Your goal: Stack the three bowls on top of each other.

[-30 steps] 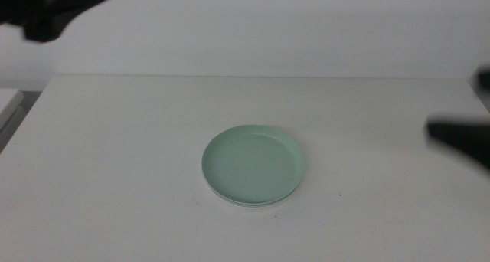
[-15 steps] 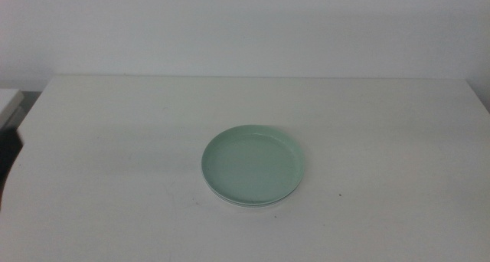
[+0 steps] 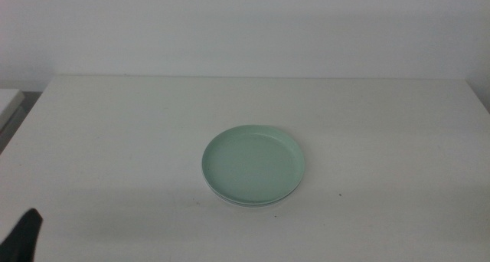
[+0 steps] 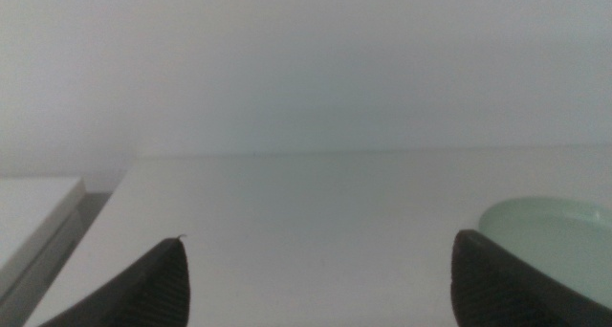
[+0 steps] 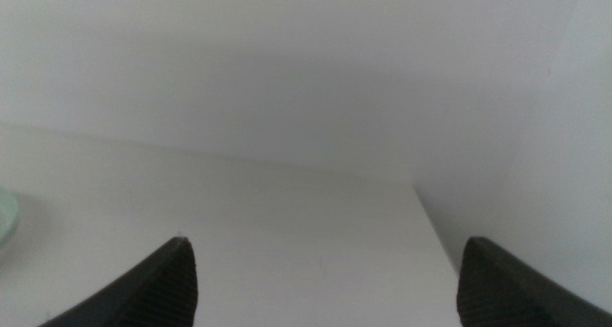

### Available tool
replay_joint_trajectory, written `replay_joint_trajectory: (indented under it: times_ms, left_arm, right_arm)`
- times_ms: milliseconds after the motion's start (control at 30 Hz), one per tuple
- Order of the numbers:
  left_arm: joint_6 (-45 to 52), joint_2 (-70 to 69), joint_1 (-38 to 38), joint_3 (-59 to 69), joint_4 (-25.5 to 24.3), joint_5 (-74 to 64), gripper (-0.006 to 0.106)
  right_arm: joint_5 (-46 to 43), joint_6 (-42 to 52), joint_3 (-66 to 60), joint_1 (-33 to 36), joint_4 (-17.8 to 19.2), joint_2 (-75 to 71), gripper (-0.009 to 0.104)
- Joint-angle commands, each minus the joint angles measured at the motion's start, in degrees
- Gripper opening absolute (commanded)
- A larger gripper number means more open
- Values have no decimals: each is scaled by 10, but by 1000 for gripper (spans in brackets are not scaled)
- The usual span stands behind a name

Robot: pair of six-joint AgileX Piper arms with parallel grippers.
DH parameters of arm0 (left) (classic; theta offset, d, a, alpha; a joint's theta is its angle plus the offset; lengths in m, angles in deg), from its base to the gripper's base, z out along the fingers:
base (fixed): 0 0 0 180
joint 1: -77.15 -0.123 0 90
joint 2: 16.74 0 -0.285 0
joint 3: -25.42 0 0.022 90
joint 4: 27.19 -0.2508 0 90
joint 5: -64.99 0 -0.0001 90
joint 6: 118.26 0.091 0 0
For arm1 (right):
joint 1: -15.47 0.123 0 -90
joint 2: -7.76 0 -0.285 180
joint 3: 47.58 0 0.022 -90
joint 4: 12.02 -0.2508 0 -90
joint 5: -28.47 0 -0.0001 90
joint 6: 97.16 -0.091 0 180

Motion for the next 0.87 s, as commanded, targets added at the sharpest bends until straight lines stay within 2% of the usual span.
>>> replay_joint_trajectory:
  times_ms: [0, 67, 133, 367, 833]
  left_arm:
    - [0, -4, 0, 22, 0, 39, 94]
    - [0, -4, 0, 22, -2, 33, 94]
    - [0, -4, 0, 22, -7, 31, 94]
    - [0, -4, 0, 22, -7, 39, 94]
    - [0, -4, 0, 22, -7, 61, 94]
  right_arm:
    - [-6, 1, -29, -3, 8, -10, 93]
    - [-15, 1, -37, -4, 8, -10, 93]
    - [17, 1, -37, -5, 15, -10, 93]
    - [19, 1, -37, -5, -5, -10, 93]
    - [19, 1, -37, -5, -5, -10, 93]
